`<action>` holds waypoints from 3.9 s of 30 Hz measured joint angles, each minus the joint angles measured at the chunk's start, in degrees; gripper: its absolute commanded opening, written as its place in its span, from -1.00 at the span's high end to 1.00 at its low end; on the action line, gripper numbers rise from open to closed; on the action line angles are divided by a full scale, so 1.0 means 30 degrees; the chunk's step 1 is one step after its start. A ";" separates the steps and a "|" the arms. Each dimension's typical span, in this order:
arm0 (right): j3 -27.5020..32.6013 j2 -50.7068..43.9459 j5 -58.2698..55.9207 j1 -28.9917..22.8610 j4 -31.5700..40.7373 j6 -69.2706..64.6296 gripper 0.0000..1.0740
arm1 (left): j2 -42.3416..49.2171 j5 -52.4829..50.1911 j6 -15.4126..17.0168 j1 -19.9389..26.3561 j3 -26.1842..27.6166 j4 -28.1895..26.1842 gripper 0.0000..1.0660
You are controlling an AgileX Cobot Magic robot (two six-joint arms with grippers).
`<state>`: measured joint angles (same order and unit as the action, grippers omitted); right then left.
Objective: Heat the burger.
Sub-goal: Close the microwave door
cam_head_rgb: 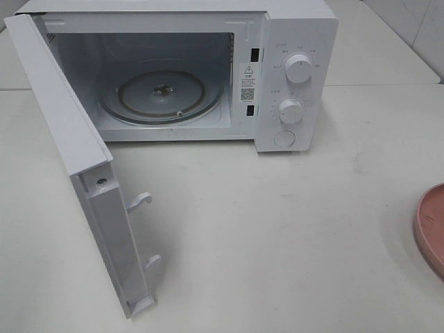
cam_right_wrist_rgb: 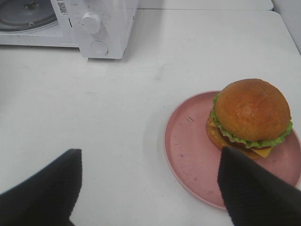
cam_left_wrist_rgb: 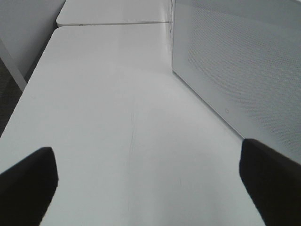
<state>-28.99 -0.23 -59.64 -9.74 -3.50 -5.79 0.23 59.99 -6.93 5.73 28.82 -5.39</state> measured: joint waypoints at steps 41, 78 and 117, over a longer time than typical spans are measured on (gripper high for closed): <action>0.0000 0.0000 0.0000 0.0000 0.0000 0.0000 -0.42 | -0.0554 -0.1050 0.0000 0.0000 0.0458 -0.0019 -0.84; 0.0000 0.0000 0.0000 0.0000 0.0000 0.0000 -0.42 | -1.4458 -2.3262 -0.0516 0.0000 -0.4813 -0.0649 1.00; 0.0000 0.0000 0.0000 0.0000 0.0000 0.0000 -0.42 | -2.9183 -3.8770 0.3743 -0.5921 -0.4488 0.5978 1.00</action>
<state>-28.99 -0.23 -59.64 -9.74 -3.50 -5.79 -87.32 -56.32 4.30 -12.03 15.36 12.55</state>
